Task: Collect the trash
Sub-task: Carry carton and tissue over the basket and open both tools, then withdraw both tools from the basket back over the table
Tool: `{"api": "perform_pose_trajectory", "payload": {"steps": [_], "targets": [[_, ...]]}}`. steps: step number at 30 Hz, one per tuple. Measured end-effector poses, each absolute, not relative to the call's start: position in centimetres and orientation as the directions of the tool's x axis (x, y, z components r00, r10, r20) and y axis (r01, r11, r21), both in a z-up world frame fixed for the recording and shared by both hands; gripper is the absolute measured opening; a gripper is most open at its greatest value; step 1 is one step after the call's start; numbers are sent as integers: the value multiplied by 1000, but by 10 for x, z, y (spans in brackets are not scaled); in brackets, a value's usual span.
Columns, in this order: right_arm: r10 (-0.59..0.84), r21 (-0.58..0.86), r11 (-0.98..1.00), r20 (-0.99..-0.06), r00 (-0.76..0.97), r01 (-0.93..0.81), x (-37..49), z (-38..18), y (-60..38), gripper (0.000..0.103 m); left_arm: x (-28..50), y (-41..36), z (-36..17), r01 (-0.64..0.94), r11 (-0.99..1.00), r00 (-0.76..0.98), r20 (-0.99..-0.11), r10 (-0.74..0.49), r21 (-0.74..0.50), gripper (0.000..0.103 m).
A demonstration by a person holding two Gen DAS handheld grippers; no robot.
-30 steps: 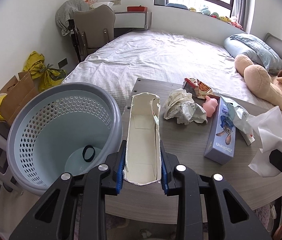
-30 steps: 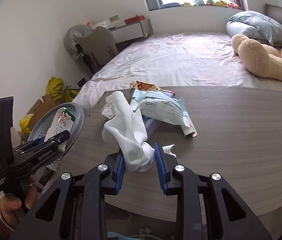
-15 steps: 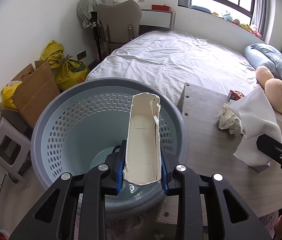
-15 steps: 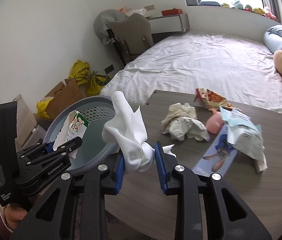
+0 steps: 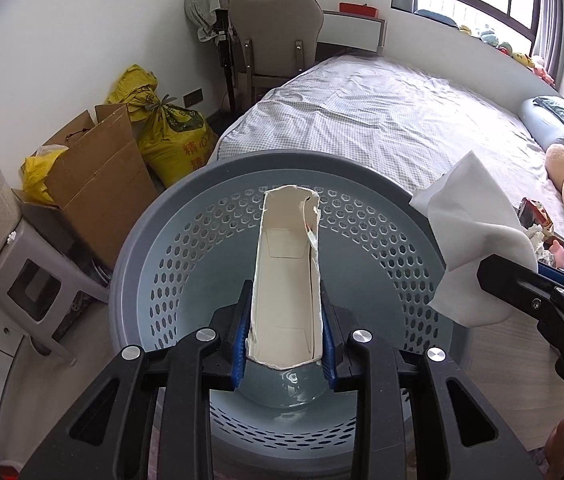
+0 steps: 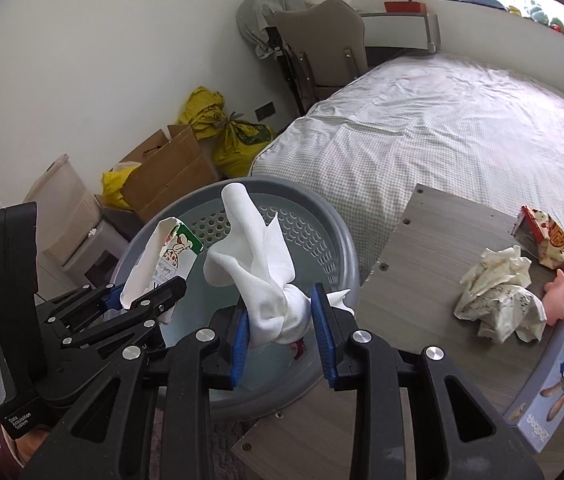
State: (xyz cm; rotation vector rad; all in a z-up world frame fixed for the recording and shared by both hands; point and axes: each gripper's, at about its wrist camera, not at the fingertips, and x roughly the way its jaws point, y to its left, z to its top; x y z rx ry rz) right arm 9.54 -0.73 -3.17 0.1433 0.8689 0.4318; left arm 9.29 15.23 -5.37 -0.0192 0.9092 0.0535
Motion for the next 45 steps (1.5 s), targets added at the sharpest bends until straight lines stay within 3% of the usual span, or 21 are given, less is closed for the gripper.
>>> {"api": "perform_pose_trajectory", "payload": {"steps": [6,12,27,34,38,45], "targets": [[420,281,905,-716,558,-320,108,-34,6,30,97,164,-54,-69,998,613,-789,37,-7,29],[407,261,910,-705,580,-321,105,-31,12,48,95,174,-51,-98,995,621,-782,50,-15,51],[396,255,915,-718,572,-313,99,-32,12,53,81,184,-43,-154,988,622,-777,93,-5,60],[394,246,915,-719,573,-320,95,-27,8,56,77,183,-35,-166,986,629,-771,94,-16,71],[388,243,918,-706,592,-313,92,-20,1,63,77,179,-28,-166,986,638,-763,103,-6,71],[351,224,935,-692,631,-274,87,-8,-14,66,74,176,-22,-152,988,654,-751,87,-18,73]]}}
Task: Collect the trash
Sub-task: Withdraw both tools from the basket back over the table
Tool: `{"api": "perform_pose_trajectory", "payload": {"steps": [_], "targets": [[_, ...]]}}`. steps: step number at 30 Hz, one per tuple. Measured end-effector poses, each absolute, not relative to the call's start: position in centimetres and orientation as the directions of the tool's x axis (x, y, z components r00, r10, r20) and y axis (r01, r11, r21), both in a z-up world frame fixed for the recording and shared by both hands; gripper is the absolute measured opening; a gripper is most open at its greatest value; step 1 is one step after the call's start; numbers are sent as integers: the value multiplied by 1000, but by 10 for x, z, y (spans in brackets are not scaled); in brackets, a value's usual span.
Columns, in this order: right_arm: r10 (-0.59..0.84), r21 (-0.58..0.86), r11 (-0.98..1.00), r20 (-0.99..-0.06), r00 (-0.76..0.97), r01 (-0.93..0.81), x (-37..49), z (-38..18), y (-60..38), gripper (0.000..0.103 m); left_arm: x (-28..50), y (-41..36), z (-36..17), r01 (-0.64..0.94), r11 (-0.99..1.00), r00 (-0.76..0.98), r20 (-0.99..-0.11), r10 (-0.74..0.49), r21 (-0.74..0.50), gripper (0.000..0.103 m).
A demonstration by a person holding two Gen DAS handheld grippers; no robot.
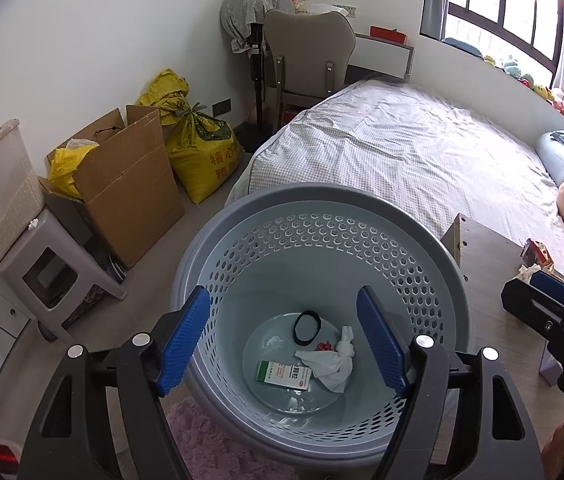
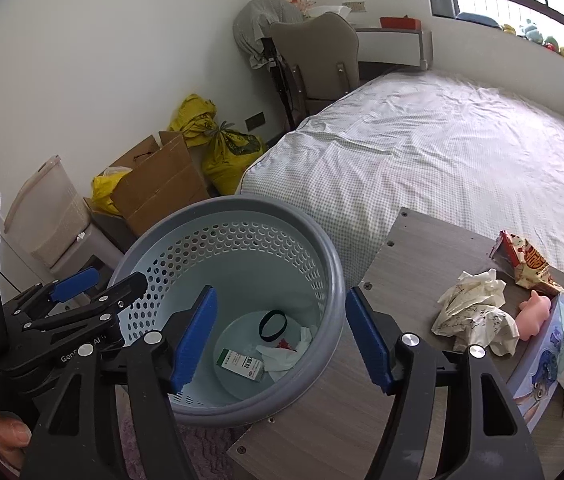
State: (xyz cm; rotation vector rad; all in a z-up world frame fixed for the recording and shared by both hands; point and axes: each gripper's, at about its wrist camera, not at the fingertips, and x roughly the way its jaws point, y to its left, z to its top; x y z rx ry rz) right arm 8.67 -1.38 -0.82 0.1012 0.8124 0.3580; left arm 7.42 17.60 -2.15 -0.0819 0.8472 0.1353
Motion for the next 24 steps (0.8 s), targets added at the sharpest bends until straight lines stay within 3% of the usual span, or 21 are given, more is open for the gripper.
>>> {"api": "perform_pose_trajectory", "payload": {"steps": [24], "targets": [[297,253,953,-658,692,-168,27,-5,-84,69,43,119,-4,-36,999,682,-732,0,-34,73]]}}
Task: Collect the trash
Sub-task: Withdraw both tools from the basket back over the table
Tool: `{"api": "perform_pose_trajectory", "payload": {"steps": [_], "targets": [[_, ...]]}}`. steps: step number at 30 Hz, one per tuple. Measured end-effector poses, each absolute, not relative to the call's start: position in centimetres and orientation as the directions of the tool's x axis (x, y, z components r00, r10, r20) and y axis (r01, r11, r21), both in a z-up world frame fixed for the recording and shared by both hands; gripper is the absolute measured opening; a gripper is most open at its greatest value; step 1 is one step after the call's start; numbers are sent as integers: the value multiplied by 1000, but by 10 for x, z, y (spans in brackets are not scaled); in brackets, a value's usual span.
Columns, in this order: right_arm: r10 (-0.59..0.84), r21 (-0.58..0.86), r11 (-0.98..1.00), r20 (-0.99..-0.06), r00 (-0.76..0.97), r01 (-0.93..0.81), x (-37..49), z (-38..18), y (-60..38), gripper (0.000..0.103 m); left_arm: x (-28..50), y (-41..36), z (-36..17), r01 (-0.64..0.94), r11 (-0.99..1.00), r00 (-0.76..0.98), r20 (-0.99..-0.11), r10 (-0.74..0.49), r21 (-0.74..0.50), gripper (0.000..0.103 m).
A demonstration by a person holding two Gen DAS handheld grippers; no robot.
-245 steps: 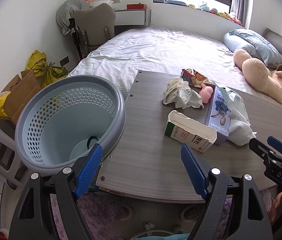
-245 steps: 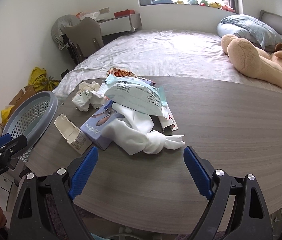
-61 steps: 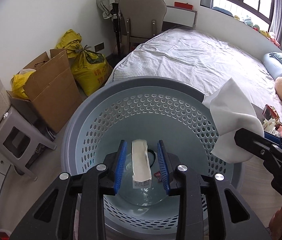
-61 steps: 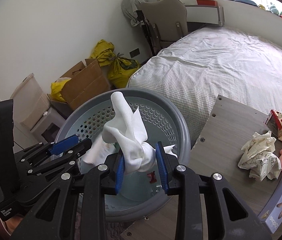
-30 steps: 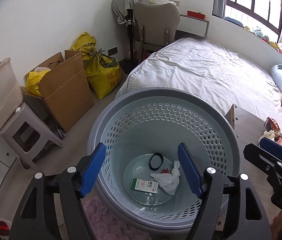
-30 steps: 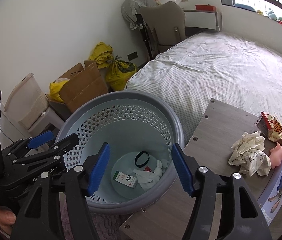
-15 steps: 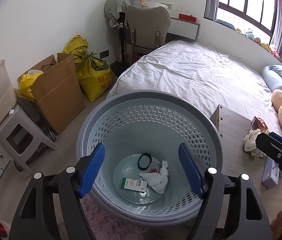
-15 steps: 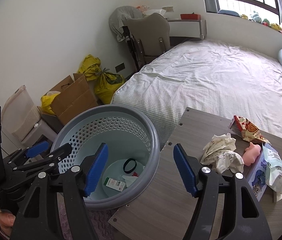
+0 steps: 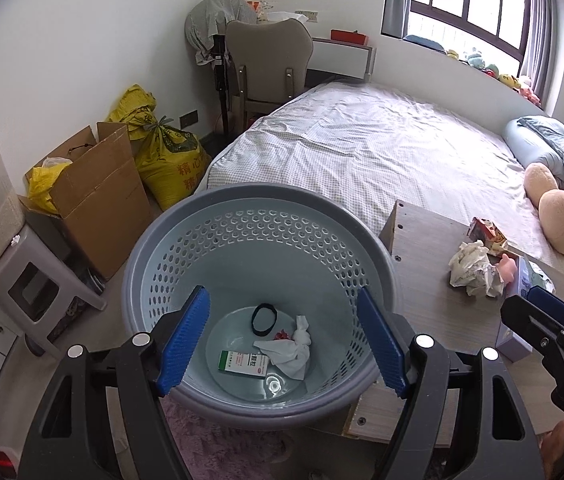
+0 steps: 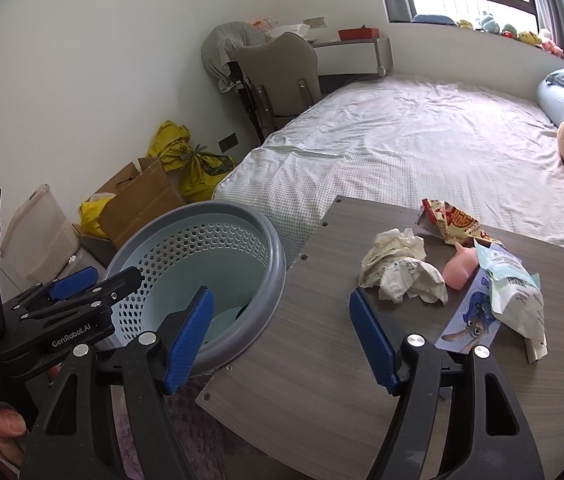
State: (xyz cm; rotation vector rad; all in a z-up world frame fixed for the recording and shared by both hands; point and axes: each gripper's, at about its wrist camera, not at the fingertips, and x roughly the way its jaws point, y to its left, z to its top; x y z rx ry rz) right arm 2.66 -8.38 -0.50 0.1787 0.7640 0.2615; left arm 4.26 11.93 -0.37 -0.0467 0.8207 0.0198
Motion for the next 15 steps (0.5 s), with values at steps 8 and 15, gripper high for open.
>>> {"api": "perform_pose_trajectory", "payload": {"steps": [8,15], "targets": [[255,264,959,-661,706,-99,5,-12,-125,69,32,85,-7,32,999,676,-736,-39,-24,73],[217,284,958,-658,721,-30,-16,-18,-169,70,25,53,-17,93,995,652,-754,-85,-32,73]]}}
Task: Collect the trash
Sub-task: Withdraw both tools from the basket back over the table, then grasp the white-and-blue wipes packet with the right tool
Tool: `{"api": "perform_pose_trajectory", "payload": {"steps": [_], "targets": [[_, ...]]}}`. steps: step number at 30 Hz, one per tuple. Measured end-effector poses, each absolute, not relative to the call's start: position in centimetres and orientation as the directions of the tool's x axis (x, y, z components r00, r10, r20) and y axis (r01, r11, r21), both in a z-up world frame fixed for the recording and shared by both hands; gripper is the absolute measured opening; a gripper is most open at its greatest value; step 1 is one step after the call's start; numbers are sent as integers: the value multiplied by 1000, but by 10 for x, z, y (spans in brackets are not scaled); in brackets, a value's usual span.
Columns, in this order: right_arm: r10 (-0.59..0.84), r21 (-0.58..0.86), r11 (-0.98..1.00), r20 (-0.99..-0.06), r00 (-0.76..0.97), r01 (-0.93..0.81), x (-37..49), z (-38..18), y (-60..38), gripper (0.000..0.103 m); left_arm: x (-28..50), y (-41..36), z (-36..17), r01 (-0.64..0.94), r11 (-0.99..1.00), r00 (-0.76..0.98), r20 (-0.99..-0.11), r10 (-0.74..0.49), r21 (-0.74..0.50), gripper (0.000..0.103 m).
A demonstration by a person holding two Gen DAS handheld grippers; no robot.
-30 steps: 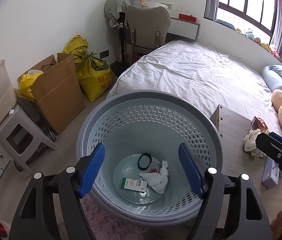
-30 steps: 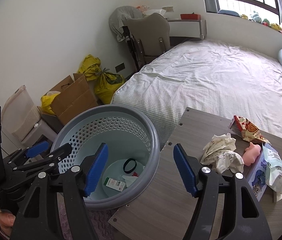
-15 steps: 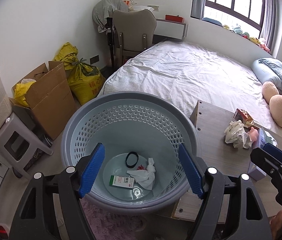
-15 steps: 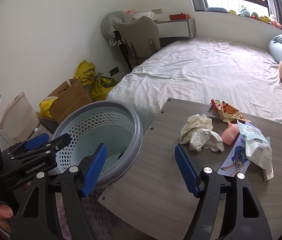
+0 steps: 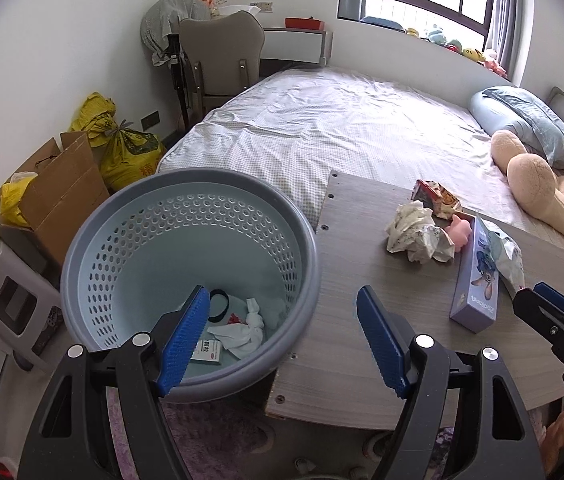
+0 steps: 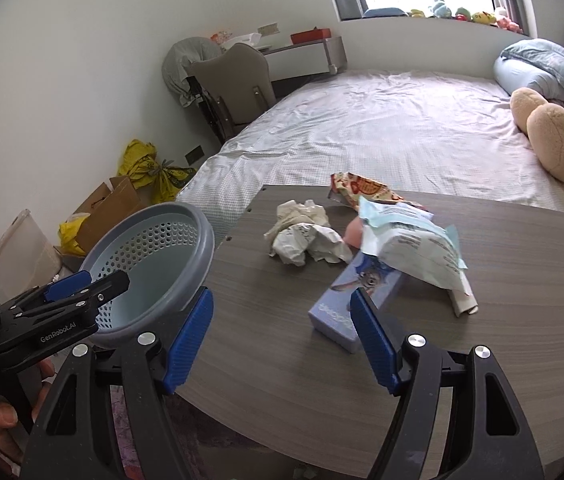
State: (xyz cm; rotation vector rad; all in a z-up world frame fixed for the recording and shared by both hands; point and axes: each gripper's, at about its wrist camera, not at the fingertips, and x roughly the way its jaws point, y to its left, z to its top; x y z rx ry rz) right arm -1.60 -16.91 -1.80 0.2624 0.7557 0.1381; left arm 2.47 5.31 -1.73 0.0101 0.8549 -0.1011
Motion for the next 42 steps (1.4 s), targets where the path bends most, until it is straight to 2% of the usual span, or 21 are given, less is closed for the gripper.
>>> {"api": "perform_pose_trajectory", "payload": {"steps": [15,31,42], "targets": [[105,268,956,-697,709,122,-33,-49,-248,70,23,-11,-38,186,982,617,-780,-105,15,73],[151,261,965,-649,745,32,11,-29,-246,72,33,-31,-45,184,982,613,-785,-85,38,73],[112,171,985,-657,745,2,40,-37,-218,82,40,-21,-52,166,986,608,-790,-81,26,73]]}}
